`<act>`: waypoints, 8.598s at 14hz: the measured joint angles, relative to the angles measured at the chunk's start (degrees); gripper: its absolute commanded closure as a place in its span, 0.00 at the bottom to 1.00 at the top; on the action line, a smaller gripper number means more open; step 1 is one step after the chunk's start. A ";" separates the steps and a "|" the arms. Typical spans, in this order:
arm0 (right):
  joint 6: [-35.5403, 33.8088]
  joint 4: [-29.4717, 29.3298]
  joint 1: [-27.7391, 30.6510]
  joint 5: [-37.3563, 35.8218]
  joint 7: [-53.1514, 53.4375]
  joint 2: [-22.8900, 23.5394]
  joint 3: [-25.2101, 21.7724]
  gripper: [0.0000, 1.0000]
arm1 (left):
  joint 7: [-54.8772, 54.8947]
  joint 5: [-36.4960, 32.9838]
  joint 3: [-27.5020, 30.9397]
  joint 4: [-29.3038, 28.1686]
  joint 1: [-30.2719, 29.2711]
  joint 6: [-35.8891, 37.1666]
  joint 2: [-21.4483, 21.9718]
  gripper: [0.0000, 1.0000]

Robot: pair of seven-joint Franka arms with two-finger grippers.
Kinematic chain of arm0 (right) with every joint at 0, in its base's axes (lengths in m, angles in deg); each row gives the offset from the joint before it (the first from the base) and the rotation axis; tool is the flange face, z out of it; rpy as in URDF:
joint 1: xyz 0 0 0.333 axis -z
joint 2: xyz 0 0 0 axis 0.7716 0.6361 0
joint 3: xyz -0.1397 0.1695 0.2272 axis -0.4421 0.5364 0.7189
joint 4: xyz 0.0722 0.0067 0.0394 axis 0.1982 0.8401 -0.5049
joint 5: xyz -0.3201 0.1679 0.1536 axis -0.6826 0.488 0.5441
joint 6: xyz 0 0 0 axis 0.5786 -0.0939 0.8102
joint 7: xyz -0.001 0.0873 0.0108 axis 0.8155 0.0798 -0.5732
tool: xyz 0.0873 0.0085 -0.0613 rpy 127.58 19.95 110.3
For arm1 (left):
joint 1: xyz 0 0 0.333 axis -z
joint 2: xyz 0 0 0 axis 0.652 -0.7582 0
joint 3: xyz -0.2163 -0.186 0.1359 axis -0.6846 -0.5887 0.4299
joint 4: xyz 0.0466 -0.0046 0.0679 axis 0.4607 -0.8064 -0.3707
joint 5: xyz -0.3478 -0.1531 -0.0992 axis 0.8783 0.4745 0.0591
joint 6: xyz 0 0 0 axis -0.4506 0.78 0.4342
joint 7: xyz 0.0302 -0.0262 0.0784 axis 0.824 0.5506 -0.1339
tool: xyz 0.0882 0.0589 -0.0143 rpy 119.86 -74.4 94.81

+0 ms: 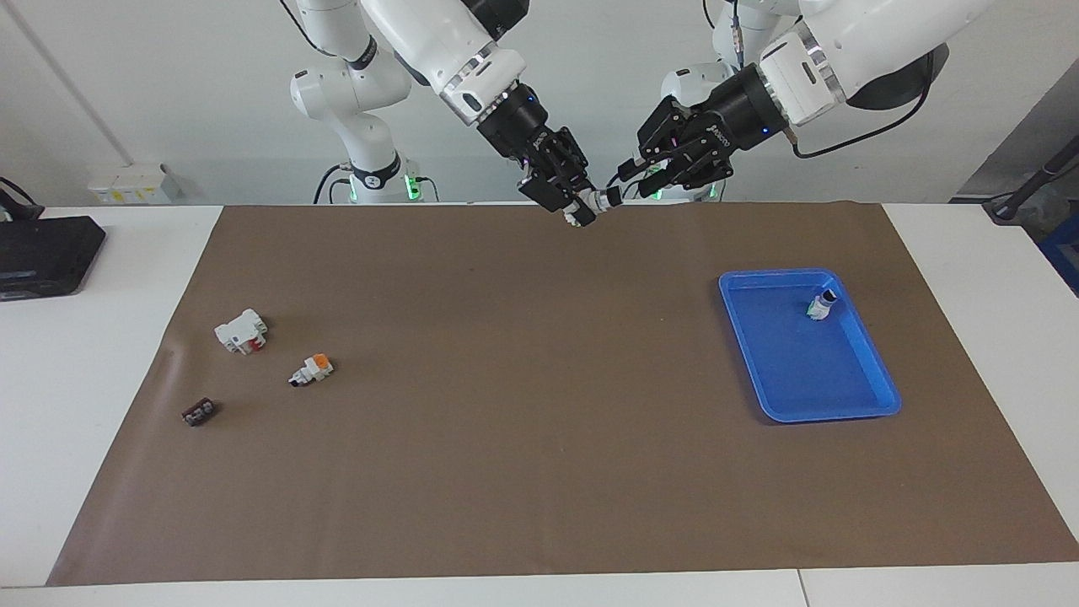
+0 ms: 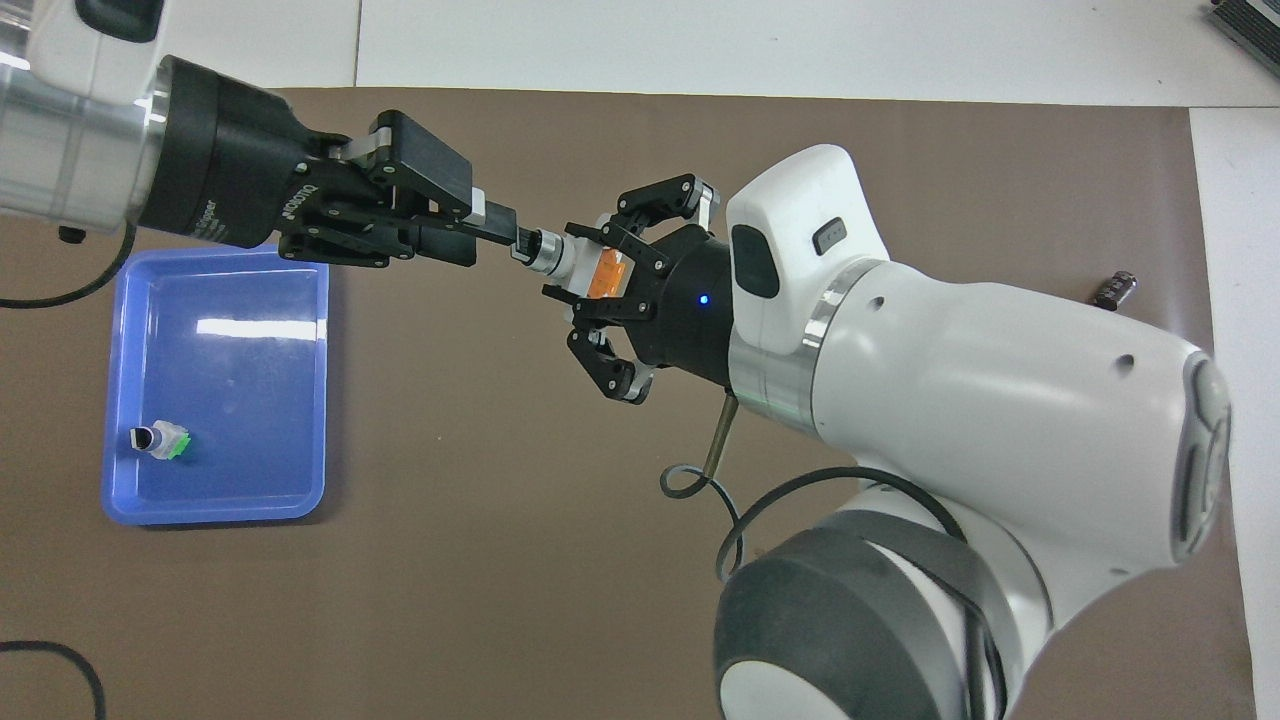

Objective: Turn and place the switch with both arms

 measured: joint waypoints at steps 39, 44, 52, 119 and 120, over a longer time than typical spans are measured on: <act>0.67 1.80 -1.15 -0.05 0.08 -0.27 0.18 1.00 | -16.21 -0.18 -0.31 -7.78 0.07 -3.21 3.53 1.00; 0.69 1.80 -1.14 -0.05 0.11 -0.33 0.14 1.00 | -33.10 -0.17 -0.30 -8.20 0.05 -3.65 3.94 1.00; 0.75 1.81 -1.15 -0.05 0.13 -0.30 0.12 1.00 | -64.39 -0.83 -0.35 -8.44 0.08 -3.93 4.20 1.00; -38.70 -7.77 21.79 -37.09 51.22 -0.97 -10.52 0.00 | 19.33 -28.22 0.03 -62.01 -26.97 -42.79 14.82 0.20; -41.41 -9.07 21.36 -37.07 53.84 -1.20 -11.83 0.00 | 19.41 -28.23 -0.04 -61.37 -26.96 -42.28 14.82 0.17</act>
